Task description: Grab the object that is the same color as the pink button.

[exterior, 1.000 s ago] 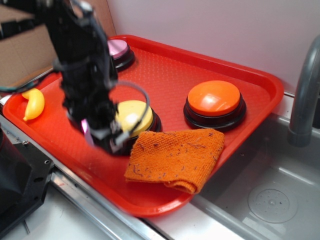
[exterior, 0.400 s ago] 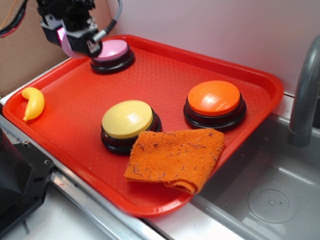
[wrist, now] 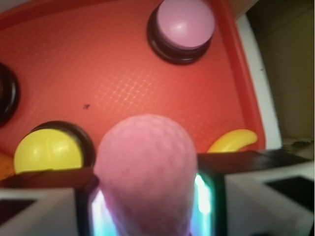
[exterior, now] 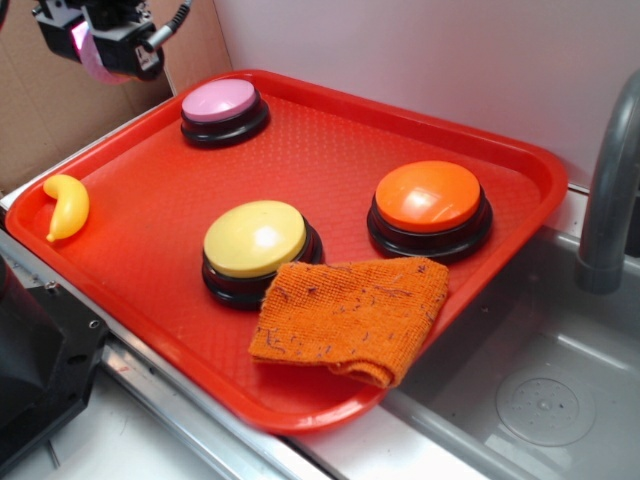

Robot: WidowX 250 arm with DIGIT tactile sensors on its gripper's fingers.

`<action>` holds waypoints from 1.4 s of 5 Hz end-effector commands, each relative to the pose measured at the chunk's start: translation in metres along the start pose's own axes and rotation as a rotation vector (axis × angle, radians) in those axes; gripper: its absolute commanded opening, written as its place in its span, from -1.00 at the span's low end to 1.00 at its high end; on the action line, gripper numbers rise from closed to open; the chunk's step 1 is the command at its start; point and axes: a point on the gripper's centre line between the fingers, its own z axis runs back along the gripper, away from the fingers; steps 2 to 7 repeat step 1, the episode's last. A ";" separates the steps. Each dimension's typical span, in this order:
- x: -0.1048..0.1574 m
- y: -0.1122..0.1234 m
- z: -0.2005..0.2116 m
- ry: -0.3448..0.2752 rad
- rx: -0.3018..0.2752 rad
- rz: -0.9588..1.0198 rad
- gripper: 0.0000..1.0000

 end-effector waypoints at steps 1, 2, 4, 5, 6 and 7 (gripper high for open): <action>0.008 0.014 0.010 -0.063 -0.022 0.062 -0.31; 0.008 0.014 0.010 -0.063 -0.022 0.062 -0.31; 0.008 0.014 0.010 -0.063 -0.022 0.062 -0.31; 0.008 0.014 0.010 -0.063 -0.022 0.062 -0.31; 0.008 0.014 0.010 -0.063 -0.022 0.062 -0.31; 0.008 0.014 0.010 -0.063 -0.022 0.062 -0.31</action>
